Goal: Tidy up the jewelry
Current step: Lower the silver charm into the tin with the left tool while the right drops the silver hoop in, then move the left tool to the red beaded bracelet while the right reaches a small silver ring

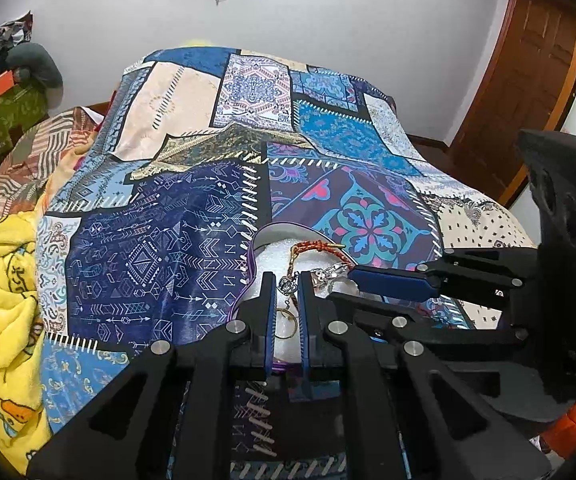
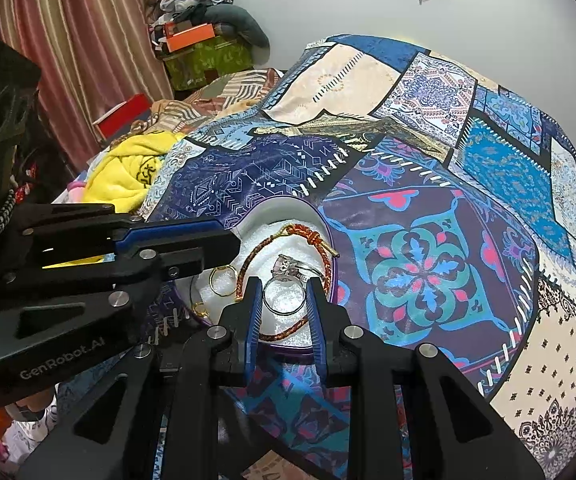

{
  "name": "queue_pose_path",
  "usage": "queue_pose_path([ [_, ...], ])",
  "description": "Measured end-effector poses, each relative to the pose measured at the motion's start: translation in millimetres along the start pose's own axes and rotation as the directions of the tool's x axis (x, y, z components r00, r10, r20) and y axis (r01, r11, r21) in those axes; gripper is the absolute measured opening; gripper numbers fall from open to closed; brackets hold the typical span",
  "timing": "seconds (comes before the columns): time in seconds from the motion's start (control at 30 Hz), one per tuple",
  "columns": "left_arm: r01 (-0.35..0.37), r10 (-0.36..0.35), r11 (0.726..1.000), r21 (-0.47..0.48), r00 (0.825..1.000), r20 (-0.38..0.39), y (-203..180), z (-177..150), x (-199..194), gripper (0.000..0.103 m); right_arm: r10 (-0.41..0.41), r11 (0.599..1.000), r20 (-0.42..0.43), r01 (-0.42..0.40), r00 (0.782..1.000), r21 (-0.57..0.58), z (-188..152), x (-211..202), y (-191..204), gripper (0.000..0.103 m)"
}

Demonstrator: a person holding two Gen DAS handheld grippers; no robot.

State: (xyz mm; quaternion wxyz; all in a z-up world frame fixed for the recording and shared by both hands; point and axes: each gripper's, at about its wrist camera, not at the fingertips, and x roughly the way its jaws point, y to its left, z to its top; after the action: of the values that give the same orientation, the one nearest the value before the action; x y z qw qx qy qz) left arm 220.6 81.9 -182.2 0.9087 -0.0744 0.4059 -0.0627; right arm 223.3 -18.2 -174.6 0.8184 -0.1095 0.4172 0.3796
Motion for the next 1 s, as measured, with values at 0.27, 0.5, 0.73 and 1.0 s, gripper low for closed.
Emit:
queue_pose_path([
  [0.27,0.0,0.0,1.0,-0.01,1.0,-0.005,1.1,1.2,1.8,0.008,0.002,1.0,-0.031,-0.002,1.0,0.008,2.2,1.4,-0.7,0.021],
  [0.5,-0.014,0.015,1.0,-0.021,1.0,0.017,4.2,2.7,-15.7,0.009,-0.01,1.0,-0.006,0.01,1.0,0.02,3.3,-14.9,-1.4,0.021],
  [0.73,-0.041,0.042,0.999,-0.026,0.998,0.046,3.9,2.7,-40.9,0.01,-0.049,0.998,0.04,0.048,0.998,0.036,1.2,-45.4,-5.6,0.021],
  [1.0,-0.072,0.072,0.997,-0.003,0.995,0.064,-13.0,-1.4,-62.7,0.029,-0.117,0.992,0.088,0.112,0.989,0.057,-9.6,-77.5,-16.9,0.04],
])
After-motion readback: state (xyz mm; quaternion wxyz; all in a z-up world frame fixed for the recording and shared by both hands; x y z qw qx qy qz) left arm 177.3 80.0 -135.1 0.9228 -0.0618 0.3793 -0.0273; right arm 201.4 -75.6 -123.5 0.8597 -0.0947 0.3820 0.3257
